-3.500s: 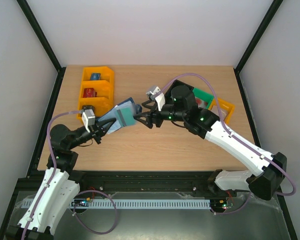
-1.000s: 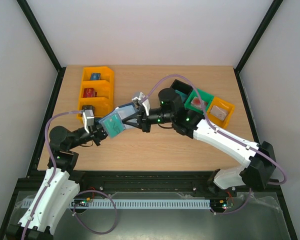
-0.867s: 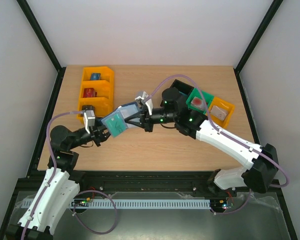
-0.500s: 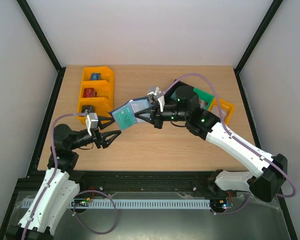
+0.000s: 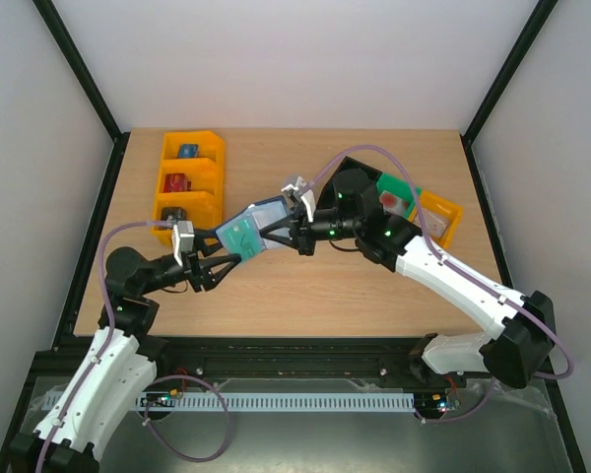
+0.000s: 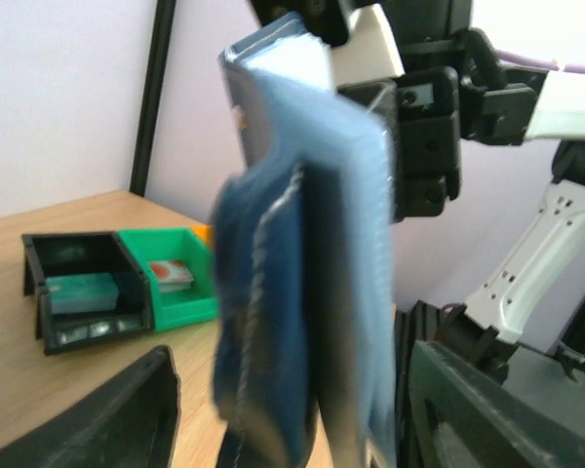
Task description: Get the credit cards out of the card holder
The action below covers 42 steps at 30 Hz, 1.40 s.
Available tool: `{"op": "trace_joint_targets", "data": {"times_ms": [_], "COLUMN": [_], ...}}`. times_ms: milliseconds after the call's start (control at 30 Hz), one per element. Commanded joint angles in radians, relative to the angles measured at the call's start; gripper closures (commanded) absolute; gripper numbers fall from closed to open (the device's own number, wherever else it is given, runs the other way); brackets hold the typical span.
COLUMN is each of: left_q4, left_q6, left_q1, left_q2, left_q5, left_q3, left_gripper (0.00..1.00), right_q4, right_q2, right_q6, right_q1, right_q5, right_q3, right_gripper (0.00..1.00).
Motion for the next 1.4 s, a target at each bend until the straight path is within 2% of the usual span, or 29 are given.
{"op": "trace_joint_targets", "data": {"times_ms": [0, 67, 133, 233, 267, 333, 433, 533, 633, 733, 867, 1033, 1133, 1367], "left_q4": [0.068, 0.071, 0.068, 0.043, 0.031, -0.007, -0.078, -0.194, -0.296, -0.352, -0.320, -0.204, -0.127, 0.054], "left_q6": [-0.016, -0.017, -0.022, -0.031, -0.031, -0.023, -0.013, -0.007, 0.046, 0.088, 0.083, 0.015, -0.015, -0.045], "left_q1": [-0.016, -0.014, -0.016, -0.015, -0.014, -0.014, -0.013, -0.013, -0.009, -0.010, -0.012, -0.018, -0.018, -0.018], "left_q2": [-0.001, -0.002, -0.006, -0.010, -0.013, -0.015, -0.019, -0.013, -0.003, 0.001, -0.001, -0.001, -0.007, -0.029], "left_q5": [0.008, 0.004, 0.003, -0.015, -0.036, -0.086, -0.231, -0.505, -0.737, -0.842, -0.712, -0.463, -0.337, -0.071], "left_q3": [-0.010, -0.010, -0.012, -0.012, -0.011, -0.008, -0.002, 0.008, 0.019, 0.027, 0.022, -0.008, -0.018, -0.035], "left_gripper": [0.51, 0.78, 0.96, 0.98, 0.98, 0.98, 0.98, 0.98, 0.98, 0.98, 0.97, 0.97, 0.98, 0.98], "right_q4": [0.040, 0.038, 0.043, 0.043, 0.037, 0.020, -0.015, -0.042, -0.072, -0.098, -0.085, 0.090, 0.163, 0.184], "right_q2": [0.009, 0.011, 0.006, -0.004, -0.007, -0.015, -0.038, -0.064, -0.075, -0.051, 0.030, 0.103, 0.119, 0.101], "right_q6": [0.014, 0.013, 0.009, 0.011, 0.010, 0.009, 0.020, 0.053, 0.077, 0.075, 0.080, 0.100, 0.123, 0.114], "right_q1": [-0.001, 0.000, -0.001, -0.001, -0.002, -0.002, -0.010, -0.039, -0.052, -0.052, -0.009, 0.074, 0.075, 0.049], "right_q5": [-0.039, -0.044, -0.049, -0.014, 0.006, 0.068, 0.231, 0.394, 0.523, 0.464, 0.273, 0.079, 0.061, 0.040], "right_q3": [0.024, 0.023, 0.016, 0.008, 0.008, 0.008, 0.003, -0.008, -0.011, 0.013, 0.064, 0.071, 0.062, 0.034], "right_gripper": [0.99, 0.98, 0.98, 0.95, 0.90, 0.72, 0.52, 0.48, 0.51, 0.53, 0.63, 0.65, 0.68, 0.70]}}
